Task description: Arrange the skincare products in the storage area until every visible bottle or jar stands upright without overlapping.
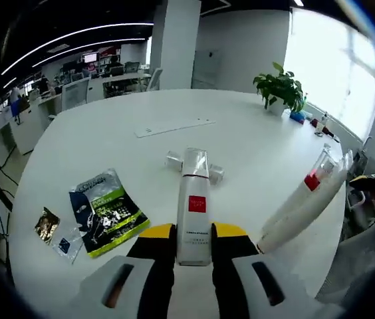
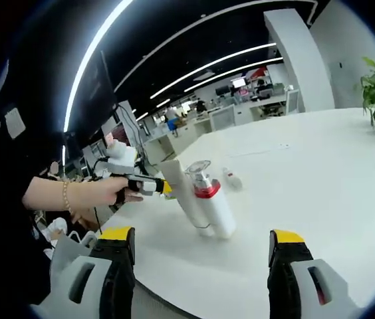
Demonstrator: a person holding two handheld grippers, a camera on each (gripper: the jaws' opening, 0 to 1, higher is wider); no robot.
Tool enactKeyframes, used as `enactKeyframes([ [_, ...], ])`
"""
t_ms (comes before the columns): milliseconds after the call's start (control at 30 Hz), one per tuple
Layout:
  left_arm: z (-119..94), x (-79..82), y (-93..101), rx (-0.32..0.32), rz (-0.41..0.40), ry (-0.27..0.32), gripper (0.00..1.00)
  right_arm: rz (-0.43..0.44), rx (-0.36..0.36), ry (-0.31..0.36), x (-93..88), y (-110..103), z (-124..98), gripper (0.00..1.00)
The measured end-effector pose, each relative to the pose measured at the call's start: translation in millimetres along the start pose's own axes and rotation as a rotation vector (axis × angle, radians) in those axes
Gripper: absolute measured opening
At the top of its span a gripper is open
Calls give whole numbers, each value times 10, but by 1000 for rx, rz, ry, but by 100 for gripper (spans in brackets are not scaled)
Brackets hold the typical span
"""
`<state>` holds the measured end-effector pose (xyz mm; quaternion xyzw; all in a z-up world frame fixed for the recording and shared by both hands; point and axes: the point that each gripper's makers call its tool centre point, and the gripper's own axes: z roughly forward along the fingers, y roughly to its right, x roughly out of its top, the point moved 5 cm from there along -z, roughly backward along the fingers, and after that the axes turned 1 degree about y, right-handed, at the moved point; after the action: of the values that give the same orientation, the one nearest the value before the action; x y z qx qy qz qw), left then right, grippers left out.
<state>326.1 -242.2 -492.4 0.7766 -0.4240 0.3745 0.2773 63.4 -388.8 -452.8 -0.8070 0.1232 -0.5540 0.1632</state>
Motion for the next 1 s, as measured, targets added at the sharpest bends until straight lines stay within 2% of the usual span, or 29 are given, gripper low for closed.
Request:
enactKeyframes([
  [267, -564, 113, 154, 20, 14, 111, 19, 7, 52, 0, 1, -163, 64, 85],
  [433, -920, 237, 407, -20, 26, 205, 19, 17, 97, 23, 86, -313, 93, 85],
  [533, -1073, 294, 572, -32, 65, 235, 19, 35, 131, 46, 162, -426, 126, 85],
  [633, -1175, 338, 757, -54, 116, 264, 19, 47, 164, 65, 234, -534, 152, 84],
  [733, -1251, 368, 1000, -81, 211, 277, 19, 69, 204, 87, 315, -680, 173, 80],
  [800, -1259, 355, 1061, -89, 247, 283, 19, 88, 224, 94, 354, -755, 181, 76],
  [900, -1301, 333, 1271, -118, 293, 289, 19, 180, 278, 135, 446, -884, 194, 74],
  [1000, -1333, 299, 1407, -149, 311, 293, 19, 289, 337, 176, 519, -958, 187, 65],
])
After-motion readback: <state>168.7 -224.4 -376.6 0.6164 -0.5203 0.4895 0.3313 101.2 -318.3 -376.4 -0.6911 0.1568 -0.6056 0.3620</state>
